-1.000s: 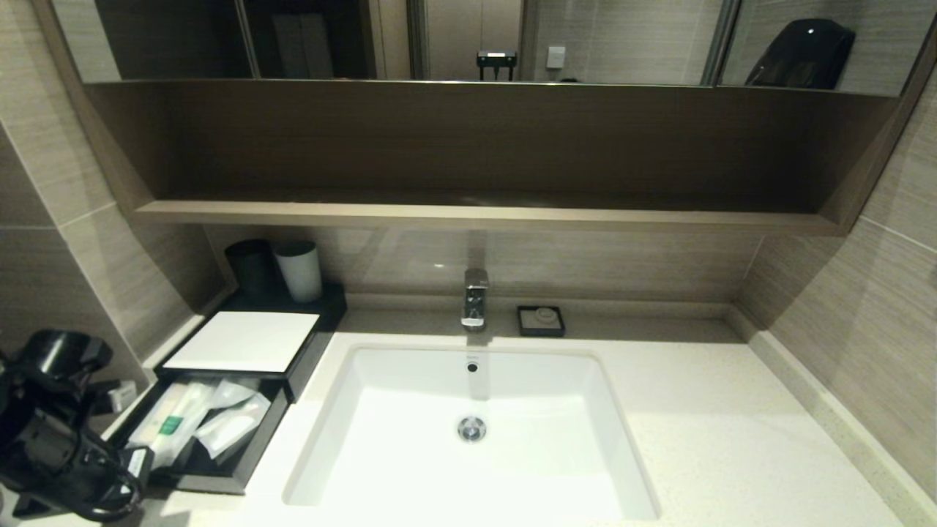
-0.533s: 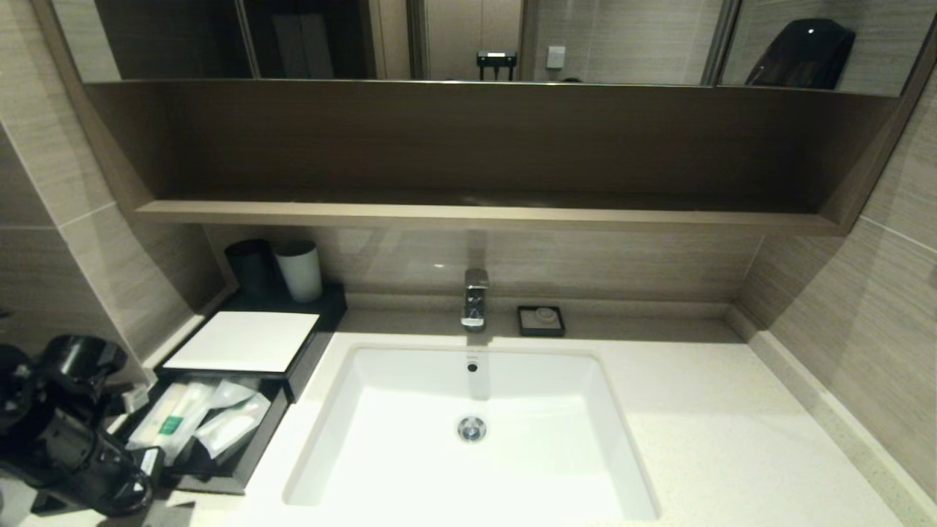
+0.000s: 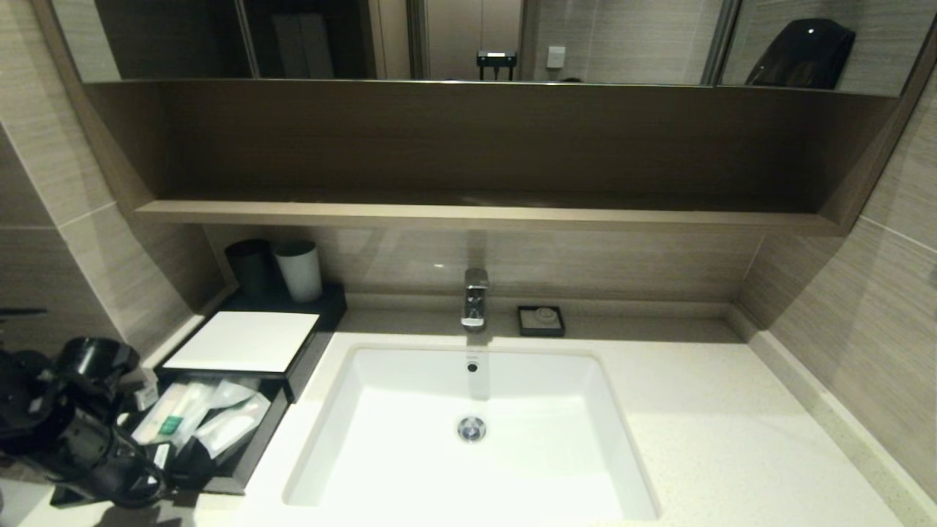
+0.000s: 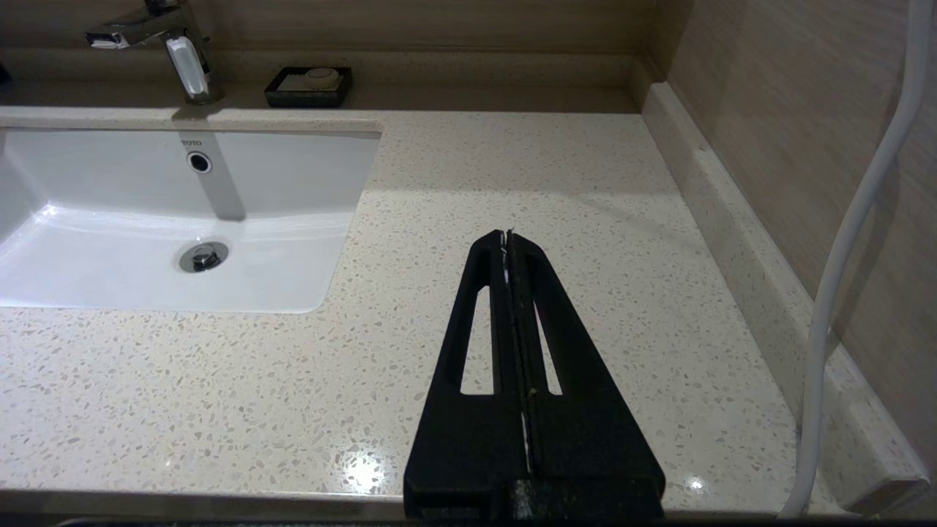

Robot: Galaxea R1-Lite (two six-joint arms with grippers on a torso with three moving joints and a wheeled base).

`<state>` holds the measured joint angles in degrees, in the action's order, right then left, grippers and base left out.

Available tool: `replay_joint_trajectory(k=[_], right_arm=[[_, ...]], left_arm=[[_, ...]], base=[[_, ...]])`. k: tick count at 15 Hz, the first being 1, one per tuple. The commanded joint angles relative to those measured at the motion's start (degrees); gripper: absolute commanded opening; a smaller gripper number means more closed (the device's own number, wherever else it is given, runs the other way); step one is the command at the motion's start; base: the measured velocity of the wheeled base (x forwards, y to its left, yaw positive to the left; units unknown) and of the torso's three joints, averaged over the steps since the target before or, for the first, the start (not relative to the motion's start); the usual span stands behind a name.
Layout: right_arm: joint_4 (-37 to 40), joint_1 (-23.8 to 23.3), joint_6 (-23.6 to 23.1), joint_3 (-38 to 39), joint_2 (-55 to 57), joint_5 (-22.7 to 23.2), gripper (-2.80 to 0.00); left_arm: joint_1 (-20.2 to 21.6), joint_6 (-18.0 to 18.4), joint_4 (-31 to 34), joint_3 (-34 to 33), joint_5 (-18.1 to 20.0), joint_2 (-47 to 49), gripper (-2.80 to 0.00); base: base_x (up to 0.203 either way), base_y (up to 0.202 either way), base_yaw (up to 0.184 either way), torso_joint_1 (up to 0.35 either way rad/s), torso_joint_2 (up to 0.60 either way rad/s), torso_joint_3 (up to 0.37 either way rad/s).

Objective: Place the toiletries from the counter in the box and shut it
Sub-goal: Close the drawer

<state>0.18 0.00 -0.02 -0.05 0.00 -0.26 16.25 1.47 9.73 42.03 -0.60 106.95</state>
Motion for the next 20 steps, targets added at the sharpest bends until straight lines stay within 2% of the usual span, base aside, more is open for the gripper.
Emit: replay_joint_trajectory(k=[1, 10, 20], right_arm=[[0.0, 0.0, -0.1, 0.0, 0.0, 0.0, -2.8], [0.0, 0.0, -0.1, 0.0, 0.0, 0.0, -2.8], [0.0, 0.0, 0.0, 0.0, 0.0, 0.0, -2.8]], left_arm=[[0.0, -0.1, 0.0, 0.5, 0.0, 0.5, -2.8], [-0.1, -0.2, -0.3, 2.7, 0.1, 1.9, -2.8], [-0.1, -0.3, -4.9, 3.6, 0.1, 4.3, -2.8]], base=[[0.0, 0.0, 0.0, 0.0, 0.0, 0.0], [0.0, 0.0, 0.0, 0.0, 0.0, 0.0], [0.0, 0.0, 0.0, 0.0, 0.0, 0.0]])
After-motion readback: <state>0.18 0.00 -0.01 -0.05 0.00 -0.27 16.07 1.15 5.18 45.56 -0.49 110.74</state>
